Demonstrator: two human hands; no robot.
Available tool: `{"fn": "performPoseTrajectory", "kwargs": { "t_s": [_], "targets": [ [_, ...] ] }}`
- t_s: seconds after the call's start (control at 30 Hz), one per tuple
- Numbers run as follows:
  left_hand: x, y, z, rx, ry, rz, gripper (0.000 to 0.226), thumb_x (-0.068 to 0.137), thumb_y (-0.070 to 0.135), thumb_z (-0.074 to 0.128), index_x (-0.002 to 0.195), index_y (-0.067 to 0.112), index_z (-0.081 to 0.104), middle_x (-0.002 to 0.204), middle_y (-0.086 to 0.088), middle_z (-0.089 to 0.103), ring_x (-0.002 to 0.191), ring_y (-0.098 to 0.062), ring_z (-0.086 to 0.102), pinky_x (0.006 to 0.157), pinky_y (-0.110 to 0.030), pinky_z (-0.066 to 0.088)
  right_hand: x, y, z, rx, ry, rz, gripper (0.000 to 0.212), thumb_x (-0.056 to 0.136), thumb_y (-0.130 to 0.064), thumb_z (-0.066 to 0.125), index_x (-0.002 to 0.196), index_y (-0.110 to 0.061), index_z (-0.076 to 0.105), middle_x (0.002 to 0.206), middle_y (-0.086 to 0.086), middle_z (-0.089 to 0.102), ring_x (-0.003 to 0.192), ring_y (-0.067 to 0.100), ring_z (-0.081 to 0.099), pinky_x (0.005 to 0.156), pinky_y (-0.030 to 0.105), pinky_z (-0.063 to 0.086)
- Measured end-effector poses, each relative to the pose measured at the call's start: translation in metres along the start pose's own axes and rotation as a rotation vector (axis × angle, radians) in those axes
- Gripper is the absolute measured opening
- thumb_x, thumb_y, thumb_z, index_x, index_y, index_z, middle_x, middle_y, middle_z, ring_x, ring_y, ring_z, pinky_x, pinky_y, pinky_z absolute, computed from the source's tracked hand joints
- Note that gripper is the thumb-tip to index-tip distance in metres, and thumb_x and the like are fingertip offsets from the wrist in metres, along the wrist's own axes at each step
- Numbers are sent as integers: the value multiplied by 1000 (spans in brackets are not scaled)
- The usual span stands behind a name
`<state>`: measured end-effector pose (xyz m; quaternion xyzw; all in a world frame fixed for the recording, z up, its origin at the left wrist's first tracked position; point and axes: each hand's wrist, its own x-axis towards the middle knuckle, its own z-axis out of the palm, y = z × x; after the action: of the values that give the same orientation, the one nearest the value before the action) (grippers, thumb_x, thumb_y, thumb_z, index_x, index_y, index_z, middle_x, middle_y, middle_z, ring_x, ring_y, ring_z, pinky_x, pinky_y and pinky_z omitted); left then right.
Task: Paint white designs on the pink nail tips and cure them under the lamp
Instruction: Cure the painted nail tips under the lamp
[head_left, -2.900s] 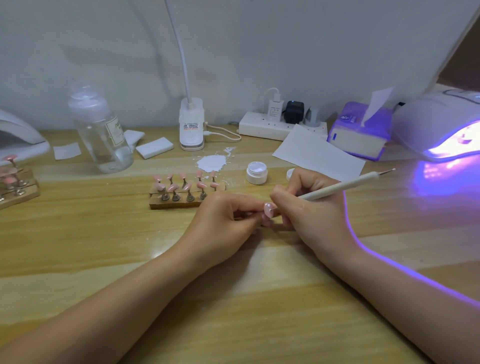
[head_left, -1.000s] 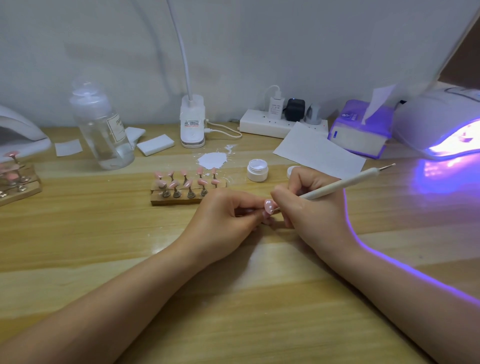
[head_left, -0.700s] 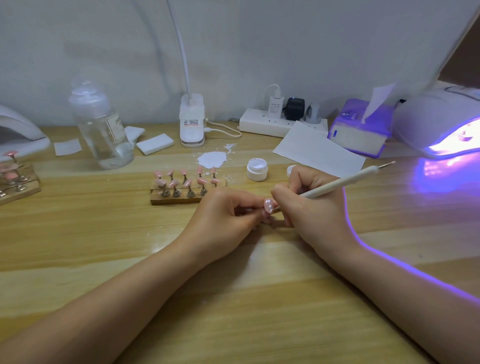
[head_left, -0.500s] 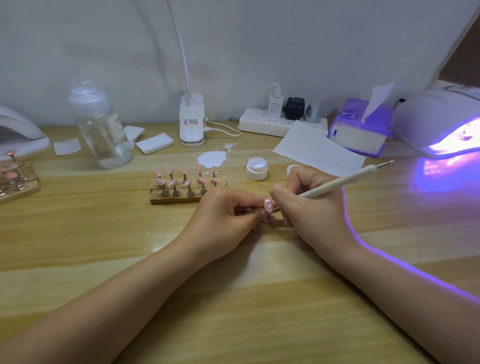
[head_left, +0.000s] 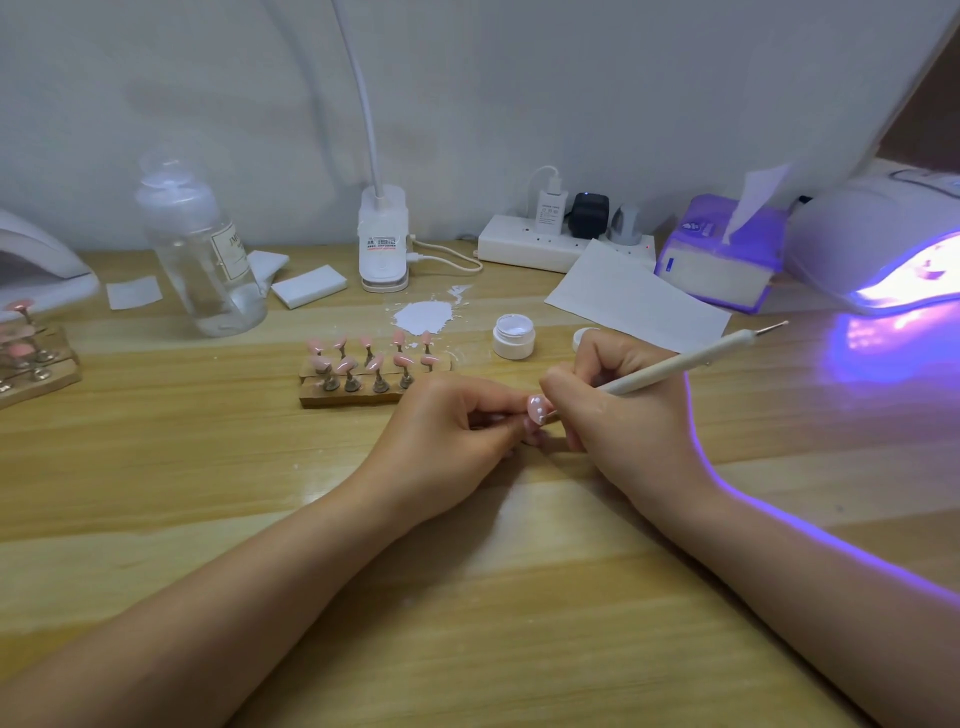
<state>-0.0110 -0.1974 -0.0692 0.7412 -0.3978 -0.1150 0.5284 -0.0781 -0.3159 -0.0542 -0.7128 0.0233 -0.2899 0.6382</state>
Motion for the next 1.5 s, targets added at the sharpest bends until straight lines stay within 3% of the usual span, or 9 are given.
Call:
{"fn": "performPoseTrajectory", "kwargs": {
  "t_s": [0.2,0.53,0.67,0.8,0.9,0.97,1.23,1.5],
  "targets": [
    [1,0,1,5,-3,-6,22,84,0,62,85,17,75,75,-1,73,70,-3,57,65,-25,47,0,1,0,-18,9,-11,44,69,17,51,42,-14,35,30,-10,42,35,0,49,39,8,35],
    [0,0,0,-9,-2,-7,22,84,2,62,81,20,75,75,-9,72,71,-12,58,66,-36,50,-1,1,0,-11,8,-16,43,70,18,50,43,-12,33,29,-11,42,33,-1,47,41,7,38],
    [1,0,0,0,-7,5,24,84,1,62,82,22,74,75,-8,72,70,-10,57,66,-31,48,-1,-1,1,-2,-5,-12,43,69,19,50,43,-11,34,29,-10,42,34,0,48,39,8,35],
    [1,0,1,-13,5,-5,33,83,1,64,83,33,72,73,10,72,70,3,60,66,-21,48,0,-1,0,10,69,-29,42,72,16,50,47,-12,32,29,-11,35,28,0,40,37,9,33],
    [1,0,1,-14,14,-10,31,82,0,65,88,29,73,74,11,72,69,4,59,67,-20,49,1,1,-2,-29,134,-35,35,70,1,56,48,-9,31,39,6,28,31,2,36,43,19,38],
    [1,-1,1,-10,11,-7,26,82,0,65,90,23,74,76,8,73,69,3,59,67,-22,50,1,1,-1,-26,133,-18,36,73,3,56,49,-9,32,40,7,28,31,1,40,40,17,37],
    [1,1,0,30,4,36,37,82,-1,64,80,36,71,74,5,73,66,-4,58,63,-26,50,0,-2,1,45,75,29,39,75,16,49,49,-9,33,31,-6,33,28,-2,42,35,6,33],
    [1,4,-1,28,-17,54,33,82,-3,63,81,29,72,74,-3,72,67,-7,57,62,-27,47,0,-4,2,54,19,46,42,75,17,49,47,-10,33,28,-9,41,30,0,44,36,7,33]
  ]
}}
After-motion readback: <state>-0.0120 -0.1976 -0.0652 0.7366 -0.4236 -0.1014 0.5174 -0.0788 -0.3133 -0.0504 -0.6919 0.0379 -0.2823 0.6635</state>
